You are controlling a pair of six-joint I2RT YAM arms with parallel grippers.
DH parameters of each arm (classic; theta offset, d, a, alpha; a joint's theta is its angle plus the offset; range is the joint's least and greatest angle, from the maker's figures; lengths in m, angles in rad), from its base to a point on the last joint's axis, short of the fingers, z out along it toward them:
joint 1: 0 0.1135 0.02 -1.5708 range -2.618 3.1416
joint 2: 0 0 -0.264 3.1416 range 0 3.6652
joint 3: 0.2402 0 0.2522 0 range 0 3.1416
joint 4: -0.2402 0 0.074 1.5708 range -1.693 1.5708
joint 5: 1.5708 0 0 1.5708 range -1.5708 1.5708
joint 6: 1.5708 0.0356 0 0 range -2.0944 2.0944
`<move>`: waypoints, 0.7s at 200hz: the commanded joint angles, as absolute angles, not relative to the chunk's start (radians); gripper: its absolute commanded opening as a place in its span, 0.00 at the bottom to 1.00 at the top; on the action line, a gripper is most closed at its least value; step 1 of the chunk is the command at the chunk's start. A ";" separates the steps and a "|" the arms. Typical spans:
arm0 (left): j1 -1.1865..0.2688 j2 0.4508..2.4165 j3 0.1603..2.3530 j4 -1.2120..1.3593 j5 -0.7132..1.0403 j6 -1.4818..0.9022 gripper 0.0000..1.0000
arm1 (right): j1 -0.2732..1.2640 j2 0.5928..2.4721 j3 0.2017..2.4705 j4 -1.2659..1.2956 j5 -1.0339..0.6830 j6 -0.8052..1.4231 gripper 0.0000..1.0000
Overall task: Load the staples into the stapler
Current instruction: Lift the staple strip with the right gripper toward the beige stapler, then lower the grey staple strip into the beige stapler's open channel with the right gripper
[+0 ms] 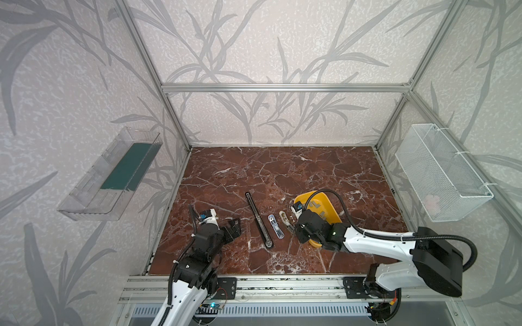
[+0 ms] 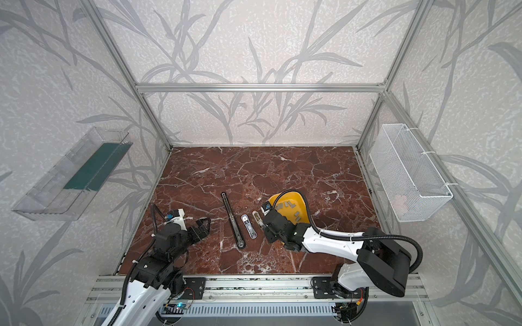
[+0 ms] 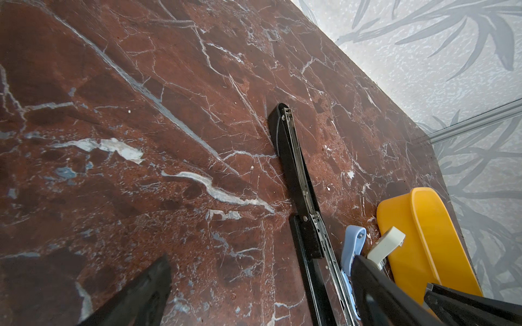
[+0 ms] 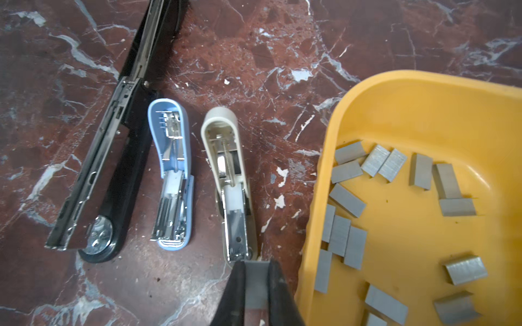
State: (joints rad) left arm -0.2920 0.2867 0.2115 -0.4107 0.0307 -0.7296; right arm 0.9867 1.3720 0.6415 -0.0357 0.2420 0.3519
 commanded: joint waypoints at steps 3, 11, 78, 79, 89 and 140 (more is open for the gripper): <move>-0.292 0.281 0.202 -0.416 0.011 -0.738 0.99 | 0.975 1.353 0.626 -0.064 0.237 0.343 0.05; -0.292 0.282 0.202 -0.416 0.011 -0.738 0.99 | 0.973 1.351 0.623 -0.057 0.230 0.341 0.05; -0.292 0.282 0.201 -0.410 0.012 -0.738 0.99 | 0.974 1.373 0.686 0.062 0.104 0.313 0.05; -0.292 0.282 0.202 -0.410 0.012 -0.738 0.99 | 0.974 1.374 0.689 0.064 0.103 0.312 0.05; -0.291 0.285 0.202 -0.411 0.012 -0.738 0.99 | 0.974 1.403 0.721 0.071 0.082 0.298 0.05; -0.291 0.282 0.202 -0.411 0.015 -0.738 0.99 | 0.971 1.500 0.806 0.025 0.097 0.248 0.04</move>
